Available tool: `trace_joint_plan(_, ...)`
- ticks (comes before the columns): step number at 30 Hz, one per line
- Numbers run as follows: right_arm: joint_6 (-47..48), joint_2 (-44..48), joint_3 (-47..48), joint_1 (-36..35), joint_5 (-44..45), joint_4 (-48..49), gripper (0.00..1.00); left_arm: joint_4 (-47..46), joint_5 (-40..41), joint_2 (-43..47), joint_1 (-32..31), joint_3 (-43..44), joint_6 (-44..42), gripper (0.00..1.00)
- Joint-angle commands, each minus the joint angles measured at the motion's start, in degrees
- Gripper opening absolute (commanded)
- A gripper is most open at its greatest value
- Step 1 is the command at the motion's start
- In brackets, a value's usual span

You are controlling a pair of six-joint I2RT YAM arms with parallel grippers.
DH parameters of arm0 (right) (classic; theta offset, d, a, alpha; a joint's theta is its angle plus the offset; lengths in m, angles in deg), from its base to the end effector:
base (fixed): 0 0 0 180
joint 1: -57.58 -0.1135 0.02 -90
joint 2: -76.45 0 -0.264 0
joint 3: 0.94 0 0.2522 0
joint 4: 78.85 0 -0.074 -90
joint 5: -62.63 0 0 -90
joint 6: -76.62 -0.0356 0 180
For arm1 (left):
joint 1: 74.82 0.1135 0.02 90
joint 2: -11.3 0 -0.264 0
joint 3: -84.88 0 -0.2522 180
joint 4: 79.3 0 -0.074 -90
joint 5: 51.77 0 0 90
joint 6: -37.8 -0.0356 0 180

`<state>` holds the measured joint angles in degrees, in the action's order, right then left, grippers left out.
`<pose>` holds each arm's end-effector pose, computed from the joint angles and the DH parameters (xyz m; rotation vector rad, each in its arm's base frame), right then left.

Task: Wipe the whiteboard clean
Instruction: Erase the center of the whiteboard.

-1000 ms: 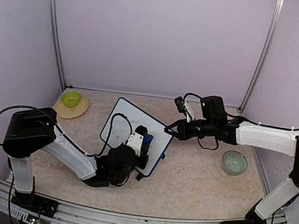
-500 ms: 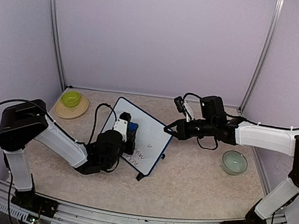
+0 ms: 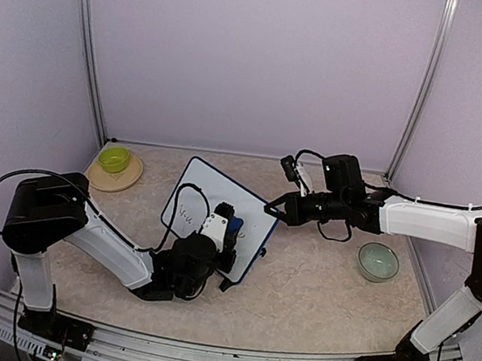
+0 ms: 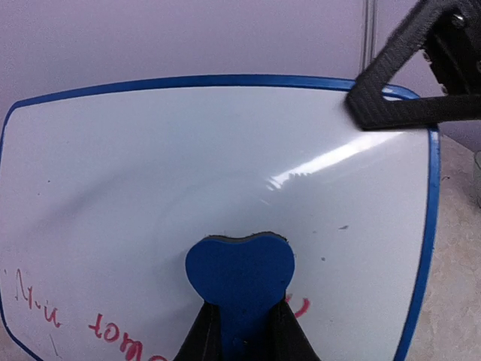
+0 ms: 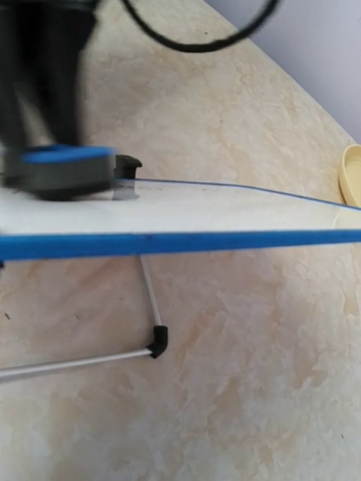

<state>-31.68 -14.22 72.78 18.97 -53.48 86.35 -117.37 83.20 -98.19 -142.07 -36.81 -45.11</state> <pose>0.2672 0.2334 0.2482 -0.6778 2.1477 1.0483 0.1635 -0.3248 0.1434 0.3582 1.7010 -0.2474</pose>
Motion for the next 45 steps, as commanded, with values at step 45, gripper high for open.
trace_joint_plan(45, 6.11, -2.22, -2.60, -2.92, -4.21, -6.41, 0.00, 6.02, -6.00, -1.95, 1.36, 1.58, 1.94, 0.14)
